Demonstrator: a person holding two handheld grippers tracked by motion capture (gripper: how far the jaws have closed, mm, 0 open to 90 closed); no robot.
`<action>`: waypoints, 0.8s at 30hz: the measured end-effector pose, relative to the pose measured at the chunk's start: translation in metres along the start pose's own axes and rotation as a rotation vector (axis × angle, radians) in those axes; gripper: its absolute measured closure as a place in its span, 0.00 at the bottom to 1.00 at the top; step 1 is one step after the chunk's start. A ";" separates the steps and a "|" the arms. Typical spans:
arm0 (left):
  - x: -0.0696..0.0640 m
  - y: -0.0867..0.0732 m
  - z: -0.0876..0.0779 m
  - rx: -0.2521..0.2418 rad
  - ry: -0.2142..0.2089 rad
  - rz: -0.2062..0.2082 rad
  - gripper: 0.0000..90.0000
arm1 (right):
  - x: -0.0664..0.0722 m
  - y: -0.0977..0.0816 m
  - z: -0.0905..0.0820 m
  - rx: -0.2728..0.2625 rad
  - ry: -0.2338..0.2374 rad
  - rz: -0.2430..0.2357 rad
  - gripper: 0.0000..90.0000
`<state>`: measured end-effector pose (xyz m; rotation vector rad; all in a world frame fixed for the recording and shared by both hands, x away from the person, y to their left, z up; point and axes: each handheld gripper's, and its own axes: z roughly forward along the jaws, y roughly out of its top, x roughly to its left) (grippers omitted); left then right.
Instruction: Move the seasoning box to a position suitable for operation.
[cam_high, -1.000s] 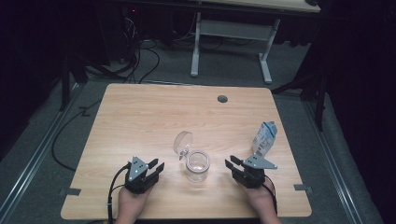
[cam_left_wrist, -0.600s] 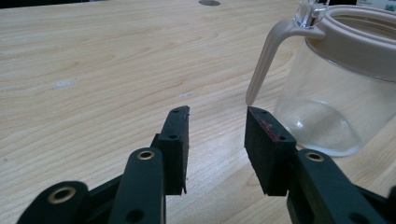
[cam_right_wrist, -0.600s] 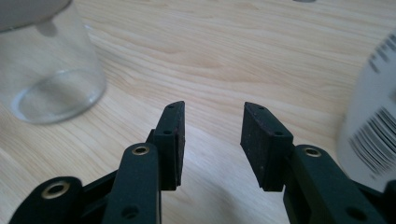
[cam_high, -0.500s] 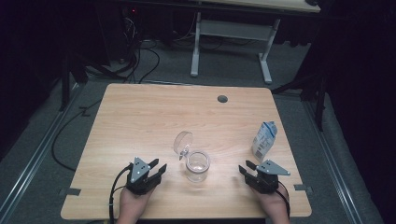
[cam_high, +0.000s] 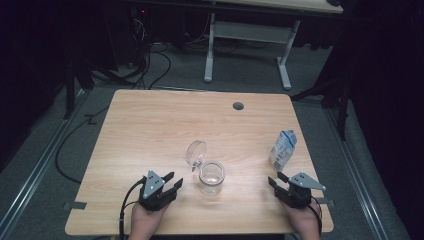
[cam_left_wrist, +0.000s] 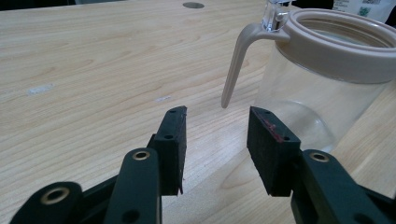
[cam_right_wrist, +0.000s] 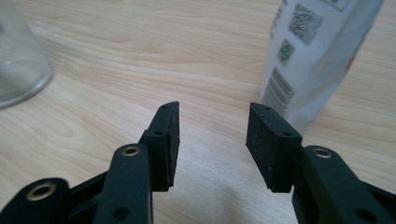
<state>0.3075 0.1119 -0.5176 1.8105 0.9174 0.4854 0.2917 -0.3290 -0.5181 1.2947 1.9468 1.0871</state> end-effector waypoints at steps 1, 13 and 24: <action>0.000 0.000 0.000 0.000 0.000 0.000 0.64 | -0.001 0.000 0.000 -0.001 -0.005 0.003 0.58; 0.003 0.000 -0.002 -0.006 0.008 -0.019 0.64 | -0.019 0.010 -0.004 -0.043 -0.038 0.068 0.40; 0.009 -0.002 -0.003 -0.008 0.006 -0.025 0.63 | -0.027 0.028 0.006 -0.054 -0.117 0.074 0.50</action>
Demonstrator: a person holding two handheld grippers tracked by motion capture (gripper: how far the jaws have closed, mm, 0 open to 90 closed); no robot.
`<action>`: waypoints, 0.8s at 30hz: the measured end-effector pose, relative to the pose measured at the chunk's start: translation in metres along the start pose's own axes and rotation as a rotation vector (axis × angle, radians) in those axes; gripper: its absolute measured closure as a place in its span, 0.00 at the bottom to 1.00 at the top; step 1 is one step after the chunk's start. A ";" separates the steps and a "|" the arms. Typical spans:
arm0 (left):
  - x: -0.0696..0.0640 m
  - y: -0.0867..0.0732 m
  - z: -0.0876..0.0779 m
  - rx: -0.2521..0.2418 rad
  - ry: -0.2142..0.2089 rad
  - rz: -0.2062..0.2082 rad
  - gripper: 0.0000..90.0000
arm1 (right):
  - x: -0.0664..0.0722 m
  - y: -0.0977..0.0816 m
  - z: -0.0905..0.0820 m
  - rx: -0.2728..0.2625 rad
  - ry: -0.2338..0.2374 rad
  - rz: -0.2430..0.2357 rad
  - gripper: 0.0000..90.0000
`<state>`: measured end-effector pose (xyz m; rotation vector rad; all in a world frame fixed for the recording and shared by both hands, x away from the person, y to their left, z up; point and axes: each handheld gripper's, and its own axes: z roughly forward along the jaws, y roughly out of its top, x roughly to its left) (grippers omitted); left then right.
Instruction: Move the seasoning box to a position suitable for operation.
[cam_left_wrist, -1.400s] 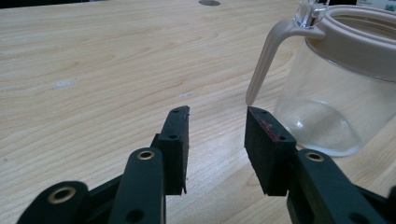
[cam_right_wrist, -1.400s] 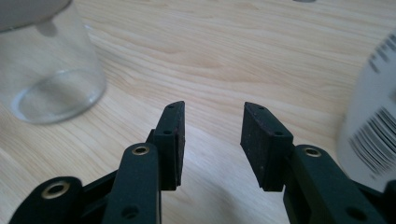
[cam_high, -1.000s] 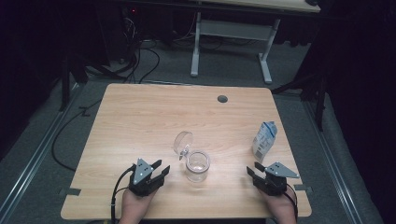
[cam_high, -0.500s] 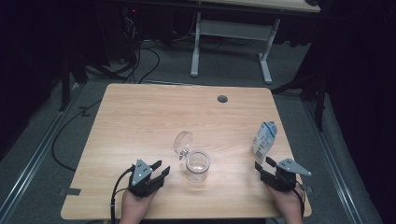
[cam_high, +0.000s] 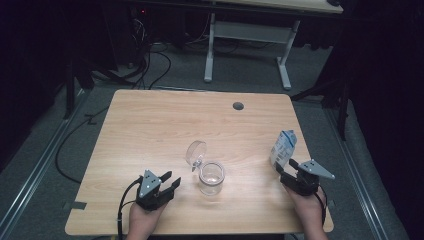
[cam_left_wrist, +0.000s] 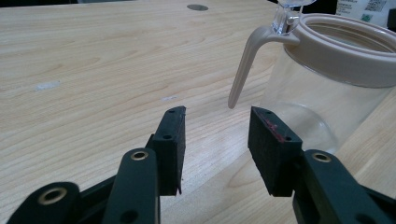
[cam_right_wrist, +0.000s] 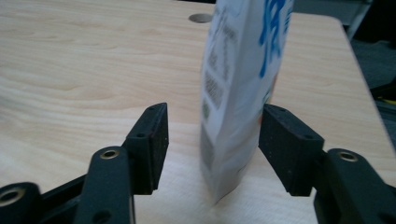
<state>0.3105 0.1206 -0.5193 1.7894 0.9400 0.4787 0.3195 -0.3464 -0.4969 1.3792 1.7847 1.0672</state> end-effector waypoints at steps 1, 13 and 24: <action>0.000 0.000 0.000 0.000 0.000 0.000 0.63 | 0.000 0.000 0.000 0.000 0.000 0.000 0.50; 0.001 -0.001 -0.001 0.000 0.006 -0.012 0.63 | -0.006 0.012 0.012 -0.025 -0.051 -0.034 0.70; -0.001 -0.001 0.001 0.007 0.006 -0.011 0.63 | -0.008 0.009 0.005 -0.057 -0.025 -0.041 0.89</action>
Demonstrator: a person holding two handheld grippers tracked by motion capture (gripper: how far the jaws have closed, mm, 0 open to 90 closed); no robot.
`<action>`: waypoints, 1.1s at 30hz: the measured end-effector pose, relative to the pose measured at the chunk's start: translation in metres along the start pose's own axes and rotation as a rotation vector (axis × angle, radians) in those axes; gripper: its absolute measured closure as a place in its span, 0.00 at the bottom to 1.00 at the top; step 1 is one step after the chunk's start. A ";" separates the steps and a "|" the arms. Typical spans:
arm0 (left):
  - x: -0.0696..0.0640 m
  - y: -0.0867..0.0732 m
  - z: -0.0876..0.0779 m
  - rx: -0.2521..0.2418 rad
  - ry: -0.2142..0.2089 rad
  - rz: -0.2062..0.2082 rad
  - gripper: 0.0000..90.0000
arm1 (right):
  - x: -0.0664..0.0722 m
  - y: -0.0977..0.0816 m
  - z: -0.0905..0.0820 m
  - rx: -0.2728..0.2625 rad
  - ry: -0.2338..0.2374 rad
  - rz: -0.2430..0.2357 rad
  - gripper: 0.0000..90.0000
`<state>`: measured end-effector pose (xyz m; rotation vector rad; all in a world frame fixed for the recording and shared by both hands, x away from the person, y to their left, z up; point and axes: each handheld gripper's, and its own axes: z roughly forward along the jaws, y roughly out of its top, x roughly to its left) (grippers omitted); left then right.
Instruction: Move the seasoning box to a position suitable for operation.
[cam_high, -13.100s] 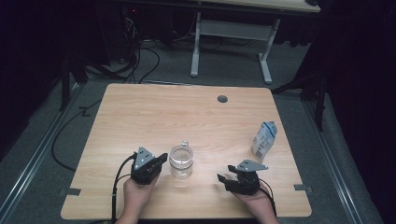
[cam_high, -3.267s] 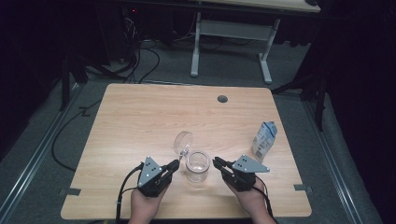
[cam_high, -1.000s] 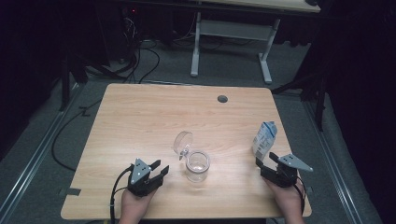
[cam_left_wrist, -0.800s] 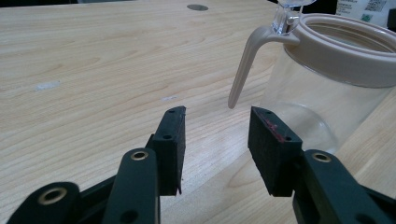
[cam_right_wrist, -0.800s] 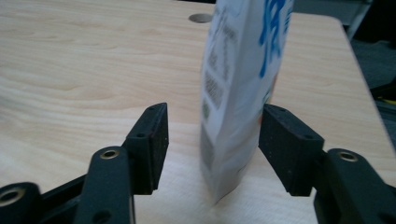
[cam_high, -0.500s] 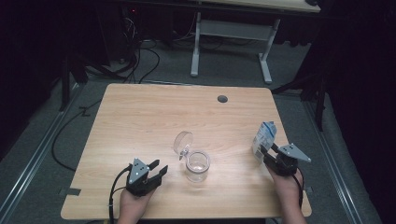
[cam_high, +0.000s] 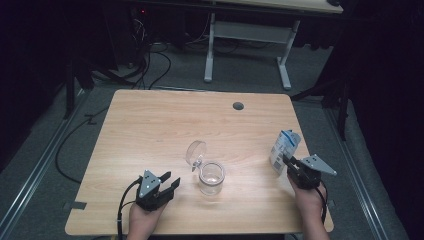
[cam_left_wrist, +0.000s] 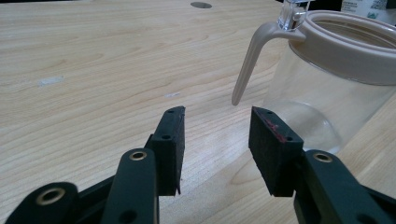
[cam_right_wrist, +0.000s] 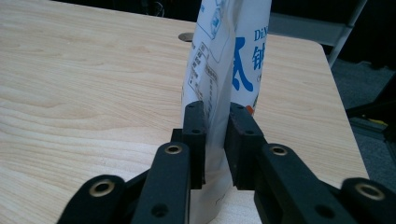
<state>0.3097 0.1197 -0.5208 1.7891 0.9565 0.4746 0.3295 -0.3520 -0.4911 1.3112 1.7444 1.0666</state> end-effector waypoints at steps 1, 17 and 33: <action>0.000 0.000 0.000 -0.001 0.000 0.000 0.63 | 0.000 0.000 0.000 -0.001 -0.002 -0.005 0.89; 0.001 0.000 -0.002 -0.005 0.004 -0.002 0.62 | 0.003 0.005 0.003 -0.021 -0.004 0.007 0.89; 0.000 0.000 -0.002 -0.008 -0.002 0.000 0.60 | 0.003 0.006 -0.001 -0.026 0.055 0.001 1.00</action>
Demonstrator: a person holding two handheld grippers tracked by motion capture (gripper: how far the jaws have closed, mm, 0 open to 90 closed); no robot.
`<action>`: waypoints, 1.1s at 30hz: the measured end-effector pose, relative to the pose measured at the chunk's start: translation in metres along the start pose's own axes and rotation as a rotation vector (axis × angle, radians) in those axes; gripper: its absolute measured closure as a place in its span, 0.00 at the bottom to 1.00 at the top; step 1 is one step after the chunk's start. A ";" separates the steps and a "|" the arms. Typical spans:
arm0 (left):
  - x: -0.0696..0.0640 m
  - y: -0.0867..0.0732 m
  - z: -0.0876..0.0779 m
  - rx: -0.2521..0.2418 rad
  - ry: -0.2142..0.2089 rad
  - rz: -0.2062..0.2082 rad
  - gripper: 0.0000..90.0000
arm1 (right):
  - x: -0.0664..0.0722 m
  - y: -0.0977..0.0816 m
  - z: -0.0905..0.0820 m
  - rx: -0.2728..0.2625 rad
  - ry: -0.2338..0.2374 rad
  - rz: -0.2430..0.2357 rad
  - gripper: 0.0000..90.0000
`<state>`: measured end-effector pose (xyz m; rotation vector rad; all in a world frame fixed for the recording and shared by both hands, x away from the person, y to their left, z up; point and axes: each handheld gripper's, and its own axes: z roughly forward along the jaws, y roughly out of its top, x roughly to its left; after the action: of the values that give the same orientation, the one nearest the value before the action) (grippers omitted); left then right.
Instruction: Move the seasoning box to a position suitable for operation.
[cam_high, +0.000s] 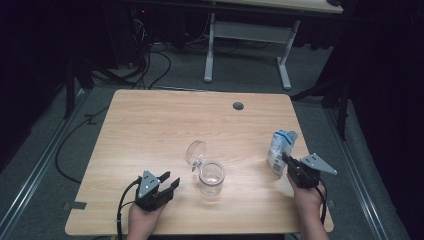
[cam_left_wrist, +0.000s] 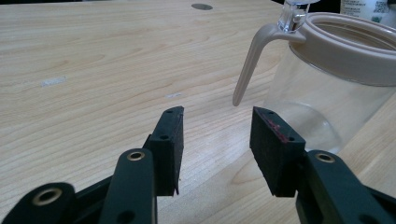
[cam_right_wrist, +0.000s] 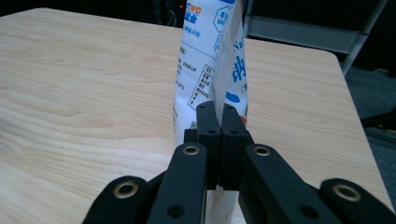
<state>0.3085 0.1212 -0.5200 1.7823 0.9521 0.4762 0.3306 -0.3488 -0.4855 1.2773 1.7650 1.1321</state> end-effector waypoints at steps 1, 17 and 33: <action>0.000 0.000 0.000 -0.002 -0.001 0.000 0.60 | 0.001 0.001 -0.002 0.000 0.014 0.002 1.00; -0.007 0.001 -0.003 -0.026 -0.028 0.006 0.58 | 0.018 0.008 -0.021 0.012 0.109 -0.011 1.00; -0.014 0.003 -0.006 -0.085 -0.117 0.042 0.59 | 0.043 0.019 -0.019 0.096 0.110 0.025 1.00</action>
<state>0.2970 0.1133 -0.5136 1.7367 0.8029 0.4277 0.3082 -0.3098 -0.4612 1.3189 1.9095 1.1636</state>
